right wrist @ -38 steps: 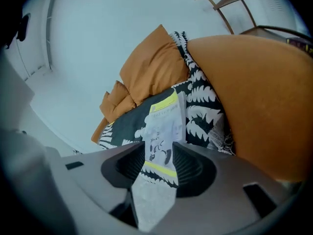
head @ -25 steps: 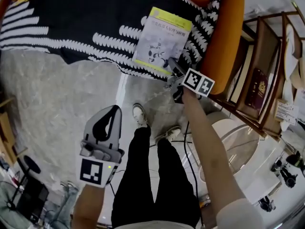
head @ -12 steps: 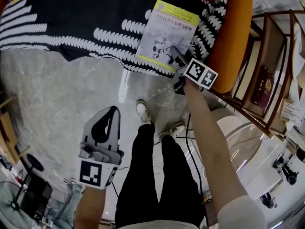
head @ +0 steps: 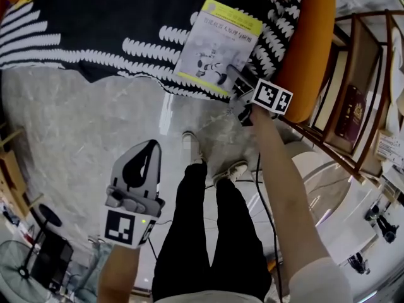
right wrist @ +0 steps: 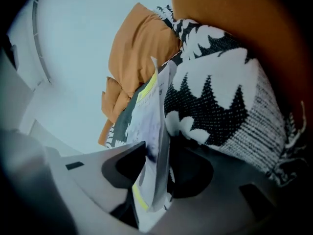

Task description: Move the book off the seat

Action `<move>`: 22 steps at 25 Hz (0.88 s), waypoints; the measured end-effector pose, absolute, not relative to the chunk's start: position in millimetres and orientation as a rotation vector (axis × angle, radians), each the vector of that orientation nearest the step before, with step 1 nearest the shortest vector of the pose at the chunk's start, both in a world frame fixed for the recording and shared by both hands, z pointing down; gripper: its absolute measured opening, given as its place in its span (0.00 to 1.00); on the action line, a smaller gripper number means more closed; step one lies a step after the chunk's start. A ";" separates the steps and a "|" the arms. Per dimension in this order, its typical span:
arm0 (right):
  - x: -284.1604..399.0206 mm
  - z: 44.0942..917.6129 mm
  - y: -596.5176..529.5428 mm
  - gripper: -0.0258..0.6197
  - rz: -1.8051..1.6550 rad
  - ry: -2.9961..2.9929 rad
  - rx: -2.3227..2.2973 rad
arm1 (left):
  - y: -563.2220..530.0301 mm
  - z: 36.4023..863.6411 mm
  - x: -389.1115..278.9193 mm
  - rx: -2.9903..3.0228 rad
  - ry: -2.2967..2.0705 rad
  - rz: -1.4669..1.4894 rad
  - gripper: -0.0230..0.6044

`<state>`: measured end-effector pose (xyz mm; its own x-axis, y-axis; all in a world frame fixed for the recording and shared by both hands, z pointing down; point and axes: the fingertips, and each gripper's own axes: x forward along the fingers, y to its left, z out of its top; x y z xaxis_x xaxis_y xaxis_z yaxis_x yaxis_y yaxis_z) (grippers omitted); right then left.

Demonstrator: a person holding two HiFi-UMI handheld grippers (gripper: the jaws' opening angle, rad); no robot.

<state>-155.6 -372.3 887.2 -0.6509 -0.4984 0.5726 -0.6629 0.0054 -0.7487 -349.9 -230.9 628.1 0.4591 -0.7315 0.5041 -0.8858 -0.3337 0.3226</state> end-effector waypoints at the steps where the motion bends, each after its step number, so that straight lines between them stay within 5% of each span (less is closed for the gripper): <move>1: -154.7 883.1 -371.8 0.28 1.733 -2.137 1.238 | -230.0 629.1 -350.2 2.155 -1.343 0.368 0.06; 22: -201.0 840.9 -368.7 0.22 1.733 -2.177 1.211 | -221.4 621.8 -353.3 2.164 -1.382 0.340 0.06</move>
